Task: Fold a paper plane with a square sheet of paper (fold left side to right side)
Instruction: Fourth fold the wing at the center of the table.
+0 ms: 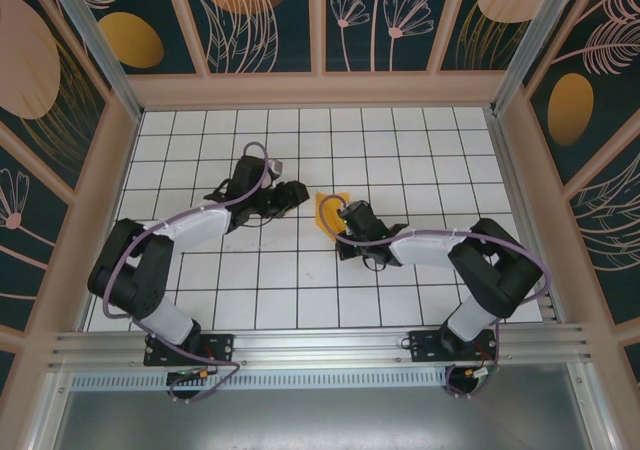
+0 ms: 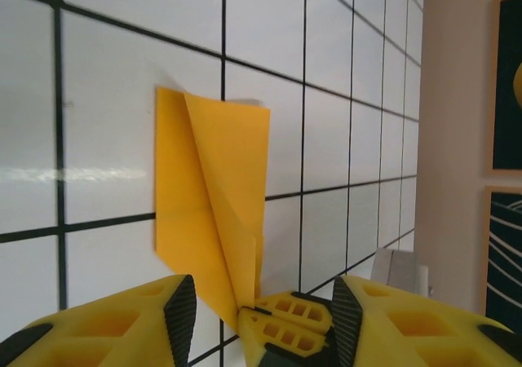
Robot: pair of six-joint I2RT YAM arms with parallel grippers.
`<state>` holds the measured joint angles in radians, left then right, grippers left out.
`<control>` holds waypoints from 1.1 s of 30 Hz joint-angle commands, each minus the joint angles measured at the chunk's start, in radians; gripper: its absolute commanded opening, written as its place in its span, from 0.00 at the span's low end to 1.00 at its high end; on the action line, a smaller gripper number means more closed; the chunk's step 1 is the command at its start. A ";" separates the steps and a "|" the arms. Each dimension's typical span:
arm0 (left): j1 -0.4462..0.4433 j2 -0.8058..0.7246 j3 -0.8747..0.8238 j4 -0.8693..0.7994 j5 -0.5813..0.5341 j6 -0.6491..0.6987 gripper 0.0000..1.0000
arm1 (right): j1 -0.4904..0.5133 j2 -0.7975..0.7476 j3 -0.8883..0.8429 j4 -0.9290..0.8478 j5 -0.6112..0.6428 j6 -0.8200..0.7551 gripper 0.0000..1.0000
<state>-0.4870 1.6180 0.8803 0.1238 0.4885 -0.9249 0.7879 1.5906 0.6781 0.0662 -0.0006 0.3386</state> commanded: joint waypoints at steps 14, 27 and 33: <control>-0.100 0.267 0.141 0.095 0.071 -0.053 0.35 | -0.133 -0.021 -0.064 0.154 -0.323 0.035 0.08; -0.105 0.305 0.168 0.113 0.069 -0.060 0.36 | -0.182 0.013 -0.098 0.205 -0.383 0.097 0.04; -0.105 0.235 0.166 0.086 0.039 -0.039 0.45 | -0.190 0.029 -0.103 0.210 -0.390 0.102 0.04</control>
<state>-0.5858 1.9179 1.0336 0.2050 0.5400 -0.9737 0.6071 1.6047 0.5896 0.2447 -0.3649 0.4263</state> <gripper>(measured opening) 0.441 0.057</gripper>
